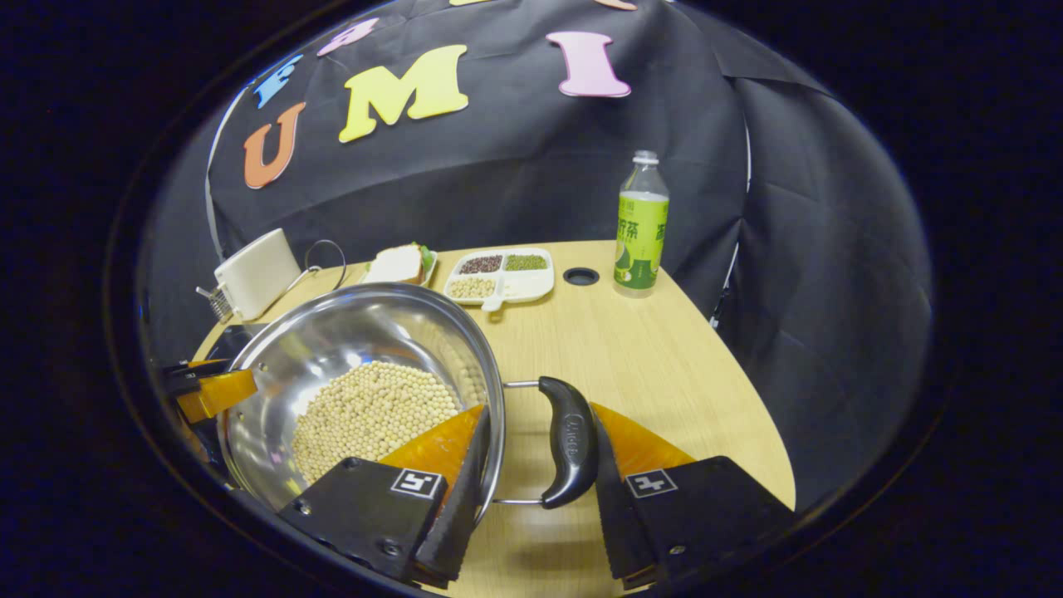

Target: First push the handle of the pot to place it horizontally, then grasp the pot with both hands and set it on the induction cooktop.

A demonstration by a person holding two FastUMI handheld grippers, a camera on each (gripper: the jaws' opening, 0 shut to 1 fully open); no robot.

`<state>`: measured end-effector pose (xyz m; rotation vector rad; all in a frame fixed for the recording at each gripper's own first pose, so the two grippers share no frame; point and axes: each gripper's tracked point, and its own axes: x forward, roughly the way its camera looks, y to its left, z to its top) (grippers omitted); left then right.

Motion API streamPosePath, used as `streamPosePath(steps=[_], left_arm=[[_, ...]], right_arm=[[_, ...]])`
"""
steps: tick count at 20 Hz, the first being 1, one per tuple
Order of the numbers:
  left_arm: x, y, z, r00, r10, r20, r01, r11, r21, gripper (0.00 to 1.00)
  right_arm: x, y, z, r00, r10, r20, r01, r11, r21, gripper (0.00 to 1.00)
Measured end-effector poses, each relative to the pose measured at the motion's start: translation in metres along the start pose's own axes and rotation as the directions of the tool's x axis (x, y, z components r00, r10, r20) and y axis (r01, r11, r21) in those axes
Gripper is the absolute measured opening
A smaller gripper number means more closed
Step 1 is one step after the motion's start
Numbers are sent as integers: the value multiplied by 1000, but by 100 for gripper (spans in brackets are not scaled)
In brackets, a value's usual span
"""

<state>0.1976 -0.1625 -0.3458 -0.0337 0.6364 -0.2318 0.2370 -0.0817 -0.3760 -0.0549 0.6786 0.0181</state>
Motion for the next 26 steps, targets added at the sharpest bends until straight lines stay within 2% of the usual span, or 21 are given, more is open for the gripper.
streamPosePath(steps=[6, 10, 18, 26], left_arm=[[-38, 8, 7, 999, -4, 33, 4, 1000, -5, 55], [-64, 29, 7, 999, 6, 51, -5, 1000, -22, 55], [-116, 103, 10, 994, 57, 90, -52, 996, -66, 55], [-153, 189, 40, 977, 143, 156, -134, 989, -69, 55]], right_arm=[[-44, 13, 11, 1000, -1, 21, 1, 1000, -3, 65], [-67, 37, 11, 1000, 9, 19, -9, 1000, -2, 66], [-104, 121, 19, 998, 56, 27, -55, 997, -56, 65], [-113, 215, 42, 989, 146, 30, -144, 988, -57, 65]])
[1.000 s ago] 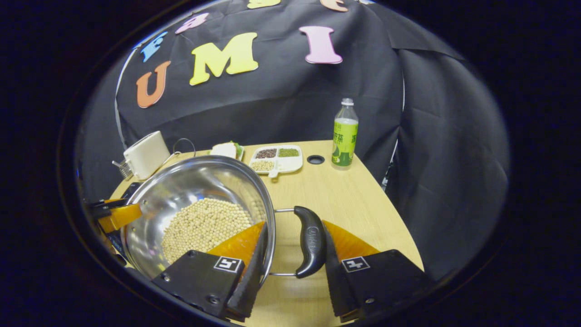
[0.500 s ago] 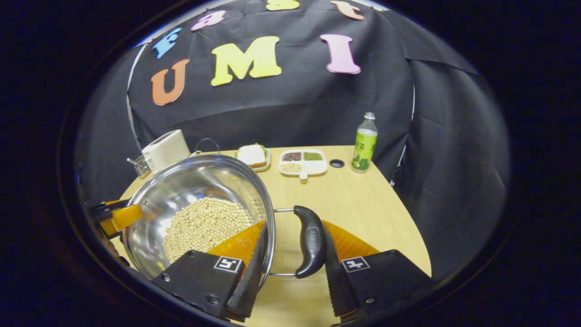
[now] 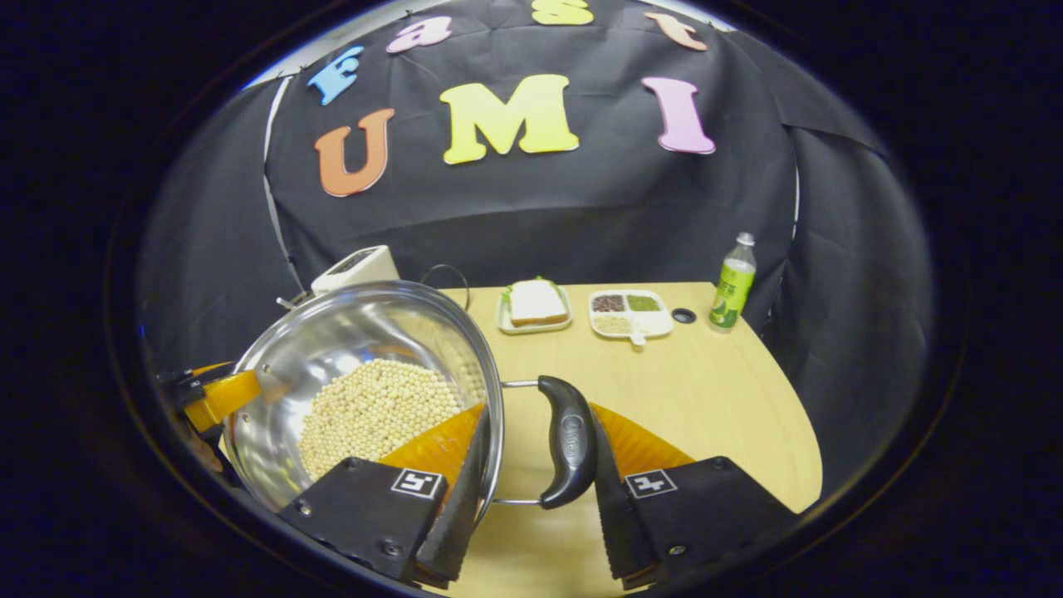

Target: First push the handle of the pot to place it horizontally, then grasp the pot with both hands and set it on the induction cooktop.

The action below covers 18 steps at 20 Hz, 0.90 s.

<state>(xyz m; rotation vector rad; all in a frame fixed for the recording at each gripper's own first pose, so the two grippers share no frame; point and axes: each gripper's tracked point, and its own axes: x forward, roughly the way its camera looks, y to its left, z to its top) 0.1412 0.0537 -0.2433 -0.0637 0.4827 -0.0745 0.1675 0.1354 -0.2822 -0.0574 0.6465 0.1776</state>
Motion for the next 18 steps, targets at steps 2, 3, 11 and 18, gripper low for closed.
streamPosePath(steps=[2, 3, 11, 18], left_arm=[[1, 16, 13, 1000, 19, 18, -19, 1000, 2, 55], [2, 25, 15, 999, 29, 21, -29, 1000, -1, 54], [47, 83, 17, 996, 84, -30, -85, 996, -30, 55], [90, 106, -21, 989, 95, -116, -100, 994, -37, 55]], right_arm=[[6, 19, 10, 1000, 16, 8, -16, 1000, -8, 65], [10, 28, 15, 1000, 24, 8, -24, 1000, -11, 65], [71, 84, 27, 997, 60, -49, -60, 998, -4, 65], [126, 101, -3, 990, 59, -127, -61, 998, -13, 65]])
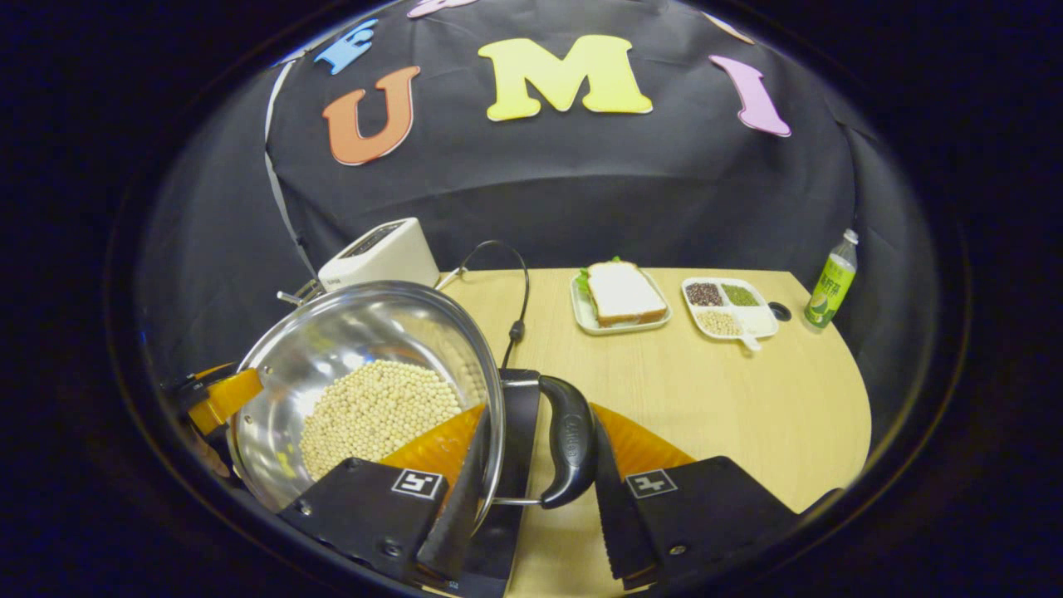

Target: First push the handle of the pot to place it horizontally, then grasp the pot with both hands and set it on the induction cooktop.

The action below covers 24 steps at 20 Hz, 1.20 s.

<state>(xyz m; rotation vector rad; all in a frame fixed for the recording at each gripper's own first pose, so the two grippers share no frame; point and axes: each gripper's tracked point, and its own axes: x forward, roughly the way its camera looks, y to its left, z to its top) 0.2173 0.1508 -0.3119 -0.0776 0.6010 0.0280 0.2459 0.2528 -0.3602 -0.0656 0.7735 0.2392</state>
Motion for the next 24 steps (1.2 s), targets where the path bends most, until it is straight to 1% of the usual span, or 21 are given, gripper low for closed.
streamPosePath(steps=[2, 3, 4, 6, 9, 10, 11, 12, 13, 14, 17, 18, 19, 21, 24], left_arm=[[10, 2, -5, 1000, 1, -12, -1, 1000, -3, 55], [11, 2, -6, 1000, 3, -17, -3, 1000, -4, 55], [13, 3, -9, 1000, 6, -19, -6, 1000, -3, 55], [15, 7, -16, 1000, 7, -25, -7, 1000, -8, 55], [23, 7, -26, 999, -7, -44, 6, 1000, -27, 55], [25, 7, -29, 999, -13, -46, 11, 999, -31, 55], [30, 11, -24, 1000, -17, -26, 16, 999, -33, 55], [29, 10, -28, 999, -13, -47, 12, 999, -29, 55], [30, 10, -26, 999, -12, -33, 11, 1000, -24, 55], [30, 10, -28, 999, -12, -44, 11, 1000, -28, 55], [28, 12, -26, 999, -17, -39, 16, 999, -29, 55], [27, 12, -26, 999, -19, -45, 18, 999, -30, 46], [28, 12, -26, 999, -21, -40, 20, 999, -28, 56], [28, 13, -26, 999, -27, -38, 26, 999, -24, 58], [29, 13, -25, 999, -24, -36, 22, 999, -45, 60]], right_arm=[[11, 1, -4, 1000, -5, -6, 5, 1000, -9, 65], [16, 2, -7, 1000, -3, -13, 3, 1000, -4, 66], [20, 3, -9, 1000, 2, -18, -2, 1000, -1, 65], [25, 5, -12, 1000, 8, -24, -8, 1000, 9, 66], [32, 5, -18, 1000, -3, -20, 3, 1000, -9, 65], [33, 5, -18, 1000, -6, -16, 5, 1000, -19, 65], [34, 5, -17, 1000, -8, -5, 8, 1000, -21, 66], [33, 6, -17, 1000, -8, -1, 8, 1000, -21, 66], [34, 6, -17, 1000, -6, 7, 6, 1000, -18, 65], [35, 6, -15, 1000, -2, 19, 2, 1000, -14, 66], [37, 5, -14, 999, 9, 33, -8, 1000, -10, 65], [37, 4, -14, 999, 10, 36, -10, 1000, -9, 67], [35, 4, -15, 999, 13, 43, -13, 1000, -1, 67], [34, 4, -14, 998, 18, 57, -19, 1000, 9, 68], [29, 3, -15, 997, 31, 66, -33, 999, 18, 70]])
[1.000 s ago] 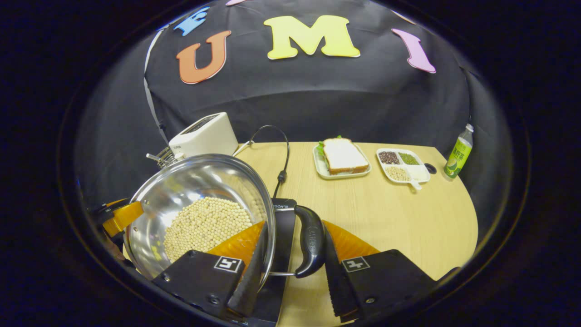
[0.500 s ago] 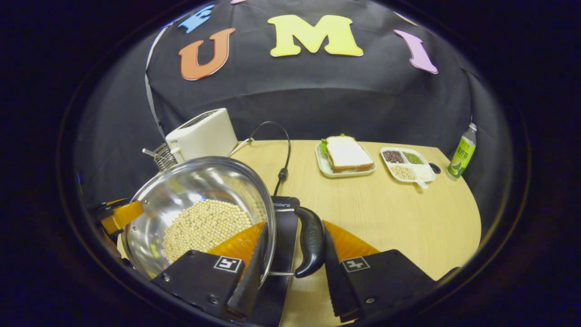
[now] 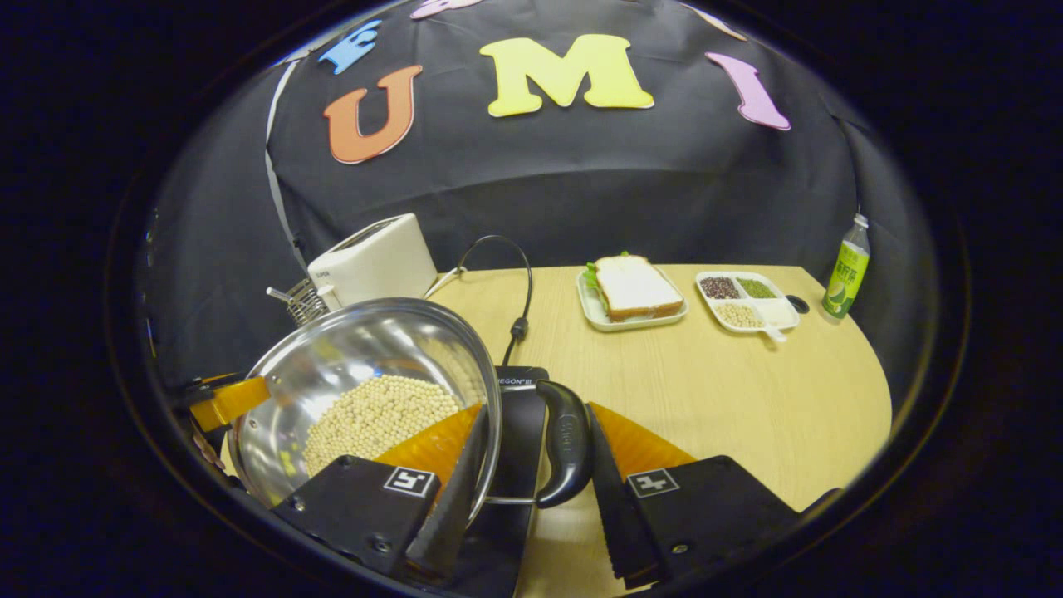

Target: First push the handle of the pot to place it horizontally, then grasp the pot with both hands and set it on the induction cooktop.

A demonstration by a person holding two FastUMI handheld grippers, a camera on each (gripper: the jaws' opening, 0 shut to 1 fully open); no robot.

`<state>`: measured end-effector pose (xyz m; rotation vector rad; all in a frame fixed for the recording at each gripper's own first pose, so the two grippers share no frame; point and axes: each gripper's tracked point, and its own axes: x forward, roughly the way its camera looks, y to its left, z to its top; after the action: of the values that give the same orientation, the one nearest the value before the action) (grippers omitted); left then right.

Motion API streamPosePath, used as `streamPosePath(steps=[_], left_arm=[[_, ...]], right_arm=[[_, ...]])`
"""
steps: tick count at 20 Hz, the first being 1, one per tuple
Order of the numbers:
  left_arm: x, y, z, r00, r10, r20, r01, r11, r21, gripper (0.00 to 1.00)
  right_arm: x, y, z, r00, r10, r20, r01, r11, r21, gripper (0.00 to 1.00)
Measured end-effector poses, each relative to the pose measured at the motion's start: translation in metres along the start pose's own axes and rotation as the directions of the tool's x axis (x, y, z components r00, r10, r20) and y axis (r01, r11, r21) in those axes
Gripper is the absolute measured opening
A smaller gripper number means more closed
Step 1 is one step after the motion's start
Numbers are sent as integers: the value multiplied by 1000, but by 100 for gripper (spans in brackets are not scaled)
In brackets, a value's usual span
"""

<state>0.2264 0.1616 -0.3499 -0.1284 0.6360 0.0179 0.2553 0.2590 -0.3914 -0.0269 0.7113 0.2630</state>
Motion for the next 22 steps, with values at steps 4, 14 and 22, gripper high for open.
streamPosePath(steps=[4, 14, 22], left_arm=[[-18, 6, 8, 999, 30, 41, -29, 999, -19, 65], [-127, -7, 35, 974, 32, 223, -28, 999, -21, 83], [-223, -55, 24, 935, -2, 356, -13, 999, 39, 92]], right_arm=[[-19, -5, 9, 999, 3, 52, -3, 1000, 6, 72], [-133, -19, 27, 976, 0, 217, -2, 1000, 8, 78], [-260, -18, 22, 914, 54, 403, -27, 997, -73, 96]])
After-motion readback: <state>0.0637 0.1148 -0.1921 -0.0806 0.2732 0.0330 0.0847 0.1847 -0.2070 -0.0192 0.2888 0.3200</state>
